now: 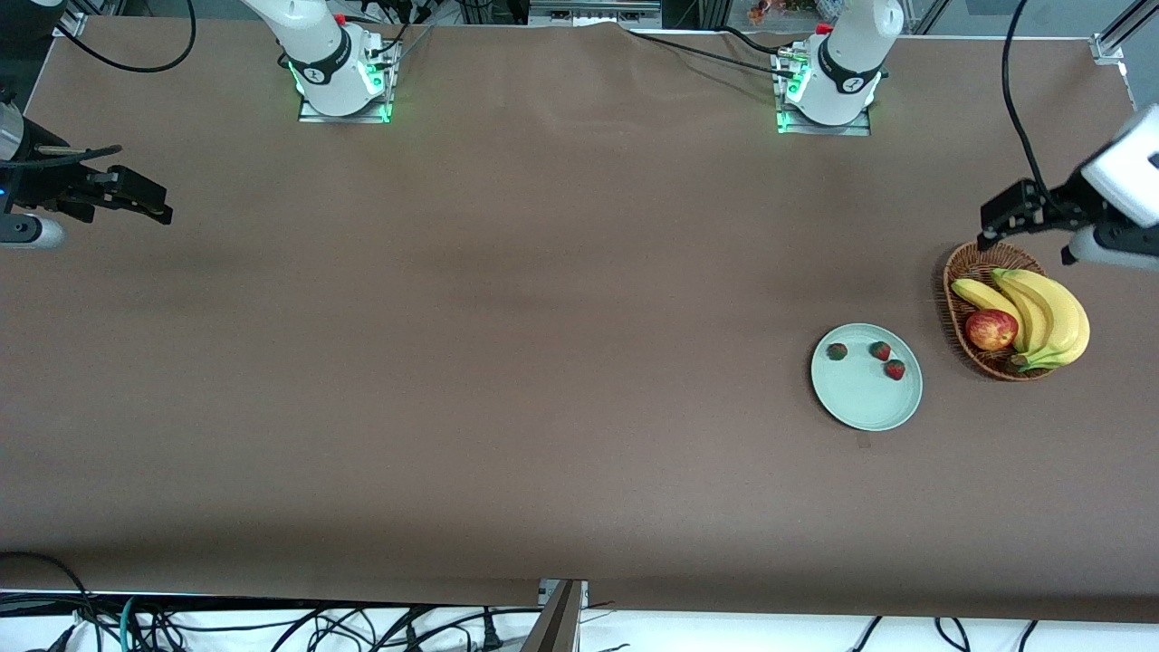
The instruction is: Collect all strawberries into plate
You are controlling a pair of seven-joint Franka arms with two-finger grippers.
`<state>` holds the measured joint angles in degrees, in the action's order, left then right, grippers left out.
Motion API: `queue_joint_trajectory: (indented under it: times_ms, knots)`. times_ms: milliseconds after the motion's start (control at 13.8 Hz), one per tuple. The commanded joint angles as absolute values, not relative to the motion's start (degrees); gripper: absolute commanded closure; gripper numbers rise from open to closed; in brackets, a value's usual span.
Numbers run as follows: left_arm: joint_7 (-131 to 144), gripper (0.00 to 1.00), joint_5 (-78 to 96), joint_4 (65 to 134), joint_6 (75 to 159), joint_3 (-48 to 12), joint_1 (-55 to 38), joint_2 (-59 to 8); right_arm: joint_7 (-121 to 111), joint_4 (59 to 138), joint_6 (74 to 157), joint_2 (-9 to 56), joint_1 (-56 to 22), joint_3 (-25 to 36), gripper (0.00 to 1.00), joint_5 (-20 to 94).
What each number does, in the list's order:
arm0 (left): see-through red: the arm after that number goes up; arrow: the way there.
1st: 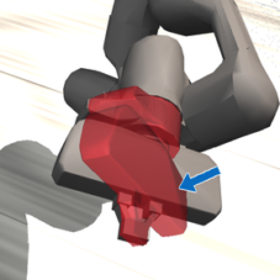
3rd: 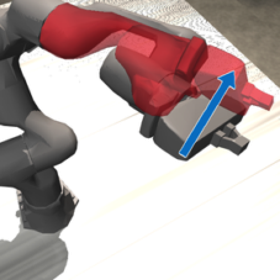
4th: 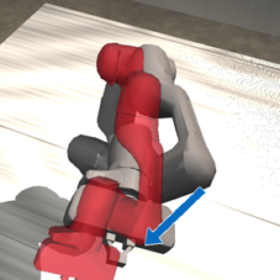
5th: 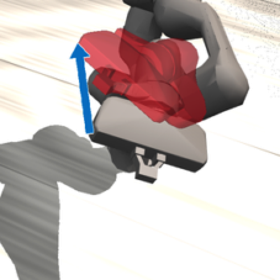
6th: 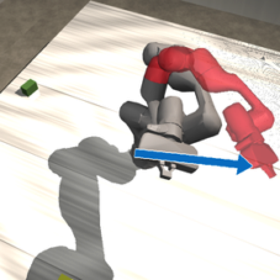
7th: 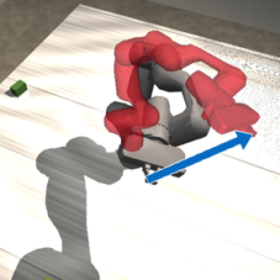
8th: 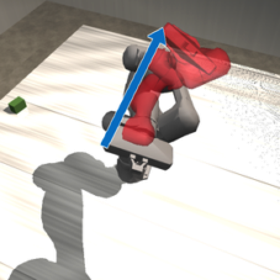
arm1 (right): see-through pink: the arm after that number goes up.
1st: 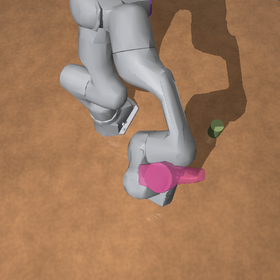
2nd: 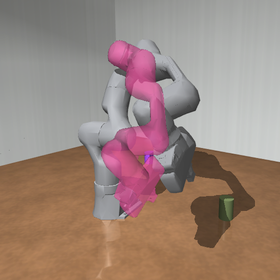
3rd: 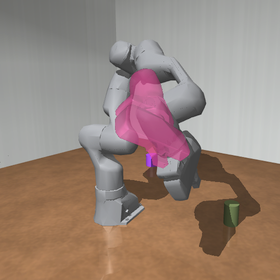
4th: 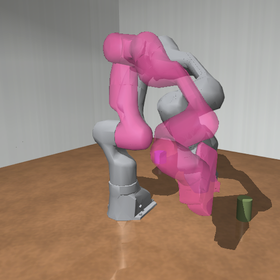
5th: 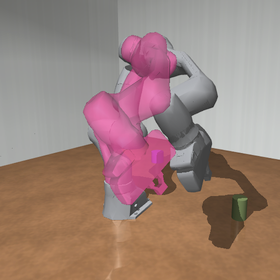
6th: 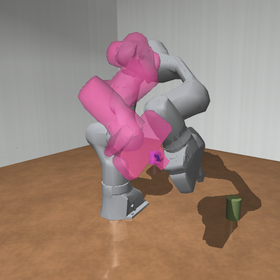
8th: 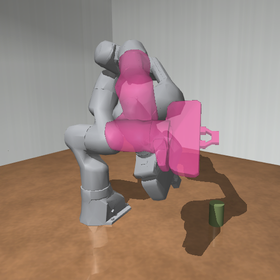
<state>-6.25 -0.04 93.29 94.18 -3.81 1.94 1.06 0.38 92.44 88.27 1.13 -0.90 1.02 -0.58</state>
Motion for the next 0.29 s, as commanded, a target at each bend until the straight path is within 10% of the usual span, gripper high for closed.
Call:
queue_joint_trajectory:
  times_ms: [0,218]
  knots:
    - [-5.1,0.0,0.7,97.1,96.5,-2.4,0.7,2.9,-0.3,91.2,87.9,1.6,-0.6,0.7,0.0,-1.0]
    - [-4.9,0.0,-0.6,90.4,90.5,-2.4,0.5,-1.9,-0.3,91.2,87.9,1.6,-0.6,0.7,0.0,-1.0]
